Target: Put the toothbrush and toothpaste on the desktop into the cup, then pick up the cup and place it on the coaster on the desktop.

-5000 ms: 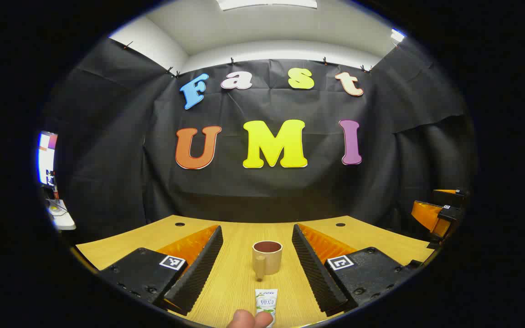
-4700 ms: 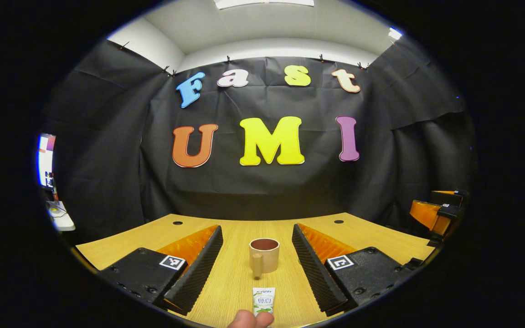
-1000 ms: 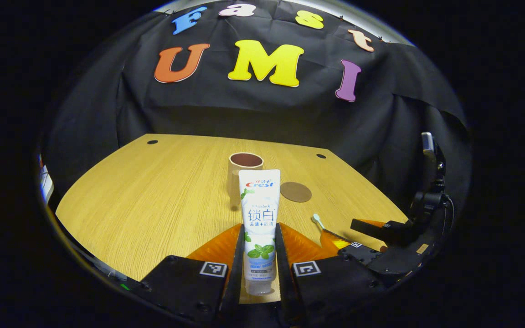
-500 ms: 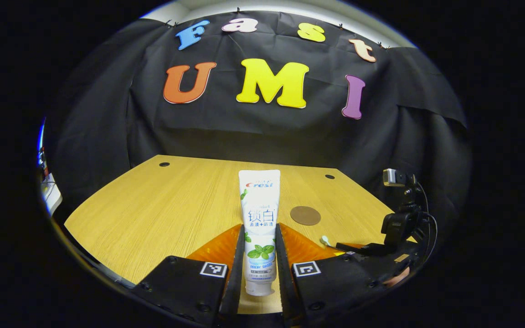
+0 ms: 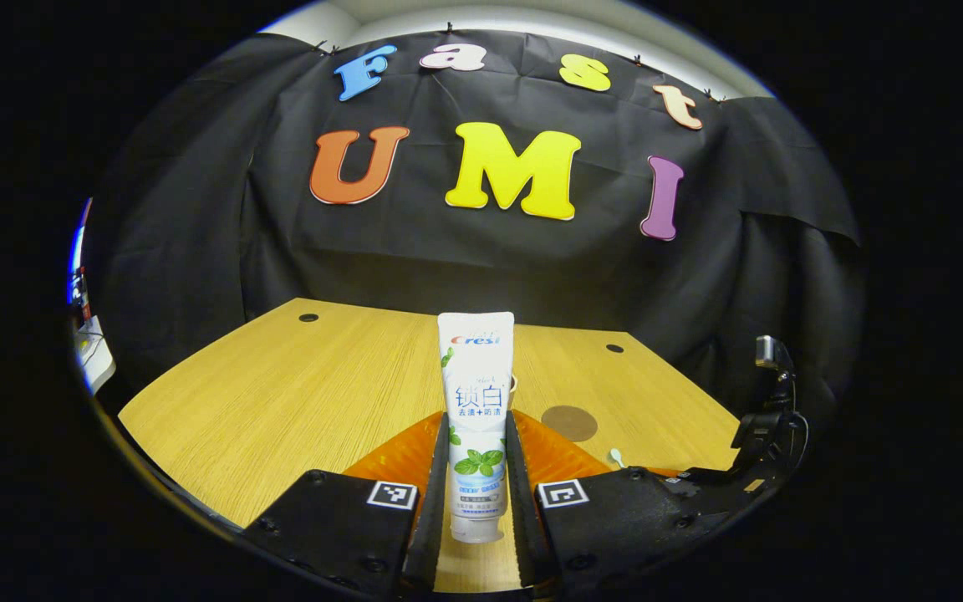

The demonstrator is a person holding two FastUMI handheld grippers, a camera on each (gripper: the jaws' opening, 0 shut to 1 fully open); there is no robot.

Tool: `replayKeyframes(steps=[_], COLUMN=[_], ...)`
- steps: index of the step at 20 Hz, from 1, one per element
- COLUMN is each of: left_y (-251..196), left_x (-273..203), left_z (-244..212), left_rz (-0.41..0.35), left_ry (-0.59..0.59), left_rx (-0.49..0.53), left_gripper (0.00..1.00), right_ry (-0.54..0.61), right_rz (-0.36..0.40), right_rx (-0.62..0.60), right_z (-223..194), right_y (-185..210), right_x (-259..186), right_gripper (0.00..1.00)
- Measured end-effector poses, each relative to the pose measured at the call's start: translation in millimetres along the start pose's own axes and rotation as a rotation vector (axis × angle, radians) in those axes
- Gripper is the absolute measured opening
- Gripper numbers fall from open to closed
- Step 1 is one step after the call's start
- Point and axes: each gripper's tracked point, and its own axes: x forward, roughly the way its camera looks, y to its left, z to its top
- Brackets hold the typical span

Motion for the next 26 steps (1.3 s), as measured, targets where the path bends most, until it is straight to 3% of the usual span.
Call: replayKeyframes(steps=[7, 13, 16, 22, 26], left_y=[-23.6, -9.8, -8.0, -12.1, -9.4], left_x=[60.4, 134.2, 149.4, 166.2, 174.3], left_z=[52.1, 34.2, 28.6, 49.0, 42.5], left_rz=[-0.037, 0.011, 0.025, 0.014, 0.029], left_ry=[-0.131, -0.087, -0.068, -0.152, -0.131], left_rx=[0.01, -0.032, -0.052, 0.003, 0.019], left_gripper=[0.38, 0.39, 0.39, 0.38, 0.4], right_ry=[-0.136, -0.216, -0.223, -0.216, -0.234], right_rz=[0.066, 0.08, 0.082, 0.101, 0.092], right_rx=[0.004, 0.026, 0.038, 0.042, 0.046], right_z=[31.1, 49.6, 50.8, 47.1, 52.2], right_y=[-1.2, -20.9, -23.6, -24.4, -29.1], right_x=[-42.3, -73.9, -75.0, -69.4, -72.4], right_gripper=[0.0, 0.0, 0.0, 0.0, 0.0])
